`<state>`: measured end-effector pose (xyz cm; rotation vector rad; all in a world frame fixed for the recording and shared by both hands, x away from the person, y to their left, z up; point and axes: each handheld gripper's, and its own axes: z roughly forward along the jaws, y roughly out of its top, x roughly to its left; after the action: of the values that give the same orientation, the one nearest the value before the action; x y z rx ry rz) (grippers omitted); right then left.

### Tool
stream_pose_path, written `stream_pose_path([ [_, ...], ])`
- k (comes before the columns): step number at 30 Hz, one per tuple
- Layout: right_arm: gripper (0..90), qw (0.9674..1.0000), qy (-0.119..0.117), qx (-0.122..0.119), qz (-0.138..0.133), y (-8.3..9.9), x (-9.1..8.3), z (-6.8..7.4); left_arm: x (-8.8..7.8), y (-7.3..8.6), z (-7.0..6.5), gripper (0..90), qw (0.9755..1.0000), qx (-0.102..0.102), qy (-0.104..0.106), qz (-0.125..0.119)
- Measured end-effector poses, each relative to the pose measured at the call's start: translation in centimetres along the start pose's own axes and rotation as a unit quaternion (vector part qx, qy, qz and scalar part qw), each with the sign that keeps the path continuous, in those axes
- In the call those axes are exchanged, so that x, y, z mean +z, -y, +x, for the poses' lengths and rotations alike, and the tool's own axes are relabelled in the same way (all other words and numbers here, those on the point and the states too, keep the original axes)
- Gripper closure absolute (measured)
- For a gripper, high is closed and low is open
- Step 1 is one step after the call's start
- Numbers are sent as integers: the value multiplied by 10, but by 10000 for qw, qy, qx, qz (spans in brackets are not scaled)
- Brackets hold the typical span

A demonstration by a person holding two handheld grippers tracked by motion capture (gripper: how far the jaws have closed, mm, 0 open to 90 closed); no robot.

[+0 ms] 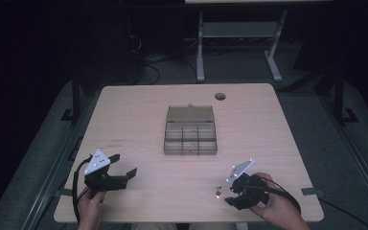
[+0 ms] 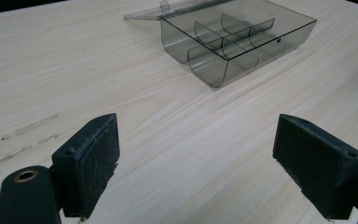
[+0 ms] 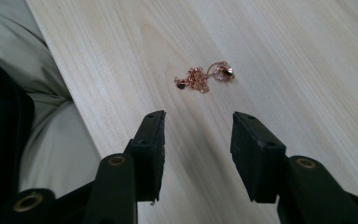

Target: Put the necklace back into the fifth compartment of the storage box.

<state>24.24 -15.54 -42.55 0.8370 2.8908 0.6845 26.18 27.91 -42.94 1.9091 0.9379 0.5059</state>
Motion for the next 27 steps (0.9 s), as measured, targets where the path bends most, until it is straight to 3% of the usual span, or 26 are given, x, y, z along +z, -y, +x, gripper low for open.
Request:
stream_pose_path([
  [27, 677, 9978, -5, -403, 522, -38, 26, 6, -2, 0, 3, 143, 10000, -36, -17, -29],
])
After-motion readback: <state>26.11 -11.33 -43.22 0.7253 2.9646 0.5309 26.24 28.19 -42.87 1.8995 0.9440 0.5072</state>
